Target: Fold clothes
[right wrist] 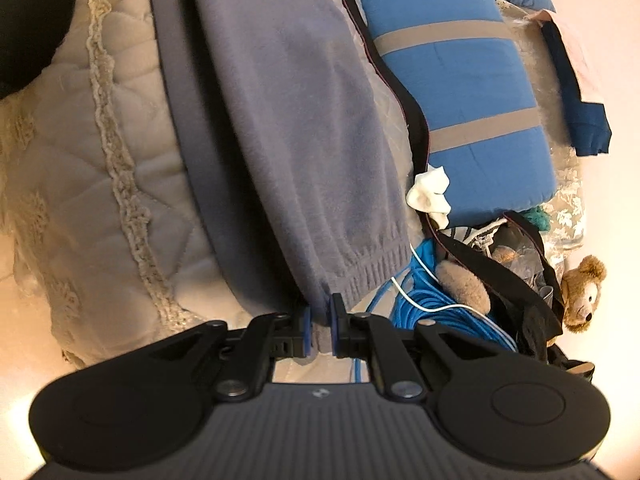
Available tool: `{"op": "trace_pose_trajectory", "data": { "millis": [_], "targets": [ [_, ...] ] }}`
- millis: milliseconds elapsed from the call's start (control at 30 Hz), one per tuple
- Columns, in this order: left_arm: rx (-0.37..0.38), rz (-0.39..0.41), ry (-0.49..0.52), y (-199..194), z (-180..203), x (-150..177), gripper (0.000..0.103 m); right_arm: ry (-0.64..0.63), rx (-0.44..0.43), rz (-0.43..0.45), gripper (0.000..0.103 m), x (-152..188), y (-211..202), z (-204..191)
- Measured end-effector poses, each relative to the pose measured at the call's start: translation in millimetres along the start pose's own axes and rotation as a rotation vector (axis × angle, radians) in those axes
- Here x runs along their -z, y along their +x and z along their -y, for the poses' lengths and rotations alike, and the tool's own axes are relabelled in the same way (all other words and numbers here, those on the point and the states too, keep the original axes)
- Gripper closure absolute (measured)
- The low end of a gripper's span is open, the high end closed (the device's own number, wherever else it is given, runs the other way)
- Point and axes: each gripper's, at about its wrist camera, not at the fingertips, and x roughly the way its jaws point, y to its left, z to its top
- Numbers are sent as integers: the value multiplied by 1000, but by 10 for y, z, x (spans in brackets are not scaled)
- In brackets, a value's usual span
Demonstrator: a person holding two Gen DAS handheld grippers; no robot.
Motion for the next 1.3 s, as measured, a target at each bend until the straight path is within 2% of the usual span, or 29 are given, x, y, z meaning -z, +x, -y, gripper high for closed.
{"op": "trace_pose_trajectory", "data": {
  "millis": [367, 400, 467, 500, 533, 567, 600, 633, 667, 700, 733, 767, 800, 900, 1033, 1133, 1300],
  "targets": [
    [8, -13, 25, 80, 142, -5, 101, -26, 1, -36, 103, 50, 57, -82],
    [8, -17, 18, 105, 150, 4, 98, -39, 6, -37, 98, 40, 55, -110],
    [-12, -20, 15, 124, 180, 9, 98, -48, 21, -38, 60, 29, 30, -138],
    [-24, -20, 18, 128, 199, 12, 98, -43, 24, -40, 38, 28, 13, -134],
    [-29, -20, 13, 121, 207, 14, 98, -28, 24, -35, 22, 26, -22, -117],
    [-33, -20, 7, 115, 214, 16, 98, -11, 20, -31, 17, 23, -59, -99],
    [-42, -23, 4, 107, 218, 17, 94, 10, 5, -25, 14, 18, -104, -78],
    [-51, -25, 2, 100, 222, 17, 89, 23, 9, -23, 13, 11, -140, -72],
    [-81, -25, 5, 83, 229, 23, 75, 36, 12, -20, 12, 3, -175, -68],
    [-111, -25, 7, 67, 236, 28, 56, 48, 10, -14, 9, -12, -214, -71],
    [-146, -20, 2, 31, 233, 42, 46, 67, 1, -7, 5, -34, -254, -72],
    [-143, -10, -10, -11, 216, 61, 27, 86, -7, 0, 4, -57, -292, -73],
    [-140, -1, -23, -54, 199, 80, 23, 106, -10, 13, 1, -88, -330, -73],
    [-125, -7, -39, -160, 190, 164, 23, 199, -20, 71, 0, -223, -475, -46],
    [-145, -21, -88, -316, 141, 341, 23, 342, -18, 173, 0, -434, -671, 43],
    [-170, -34, -137, -425, 63, 494, 23, 462, -52, 245, 0, -611, -786, 118],
    [-216, -71, -195, -581, -56, 764, 23, 690, -169, 289, 0, -1018, -853, 220]
  ]
}}
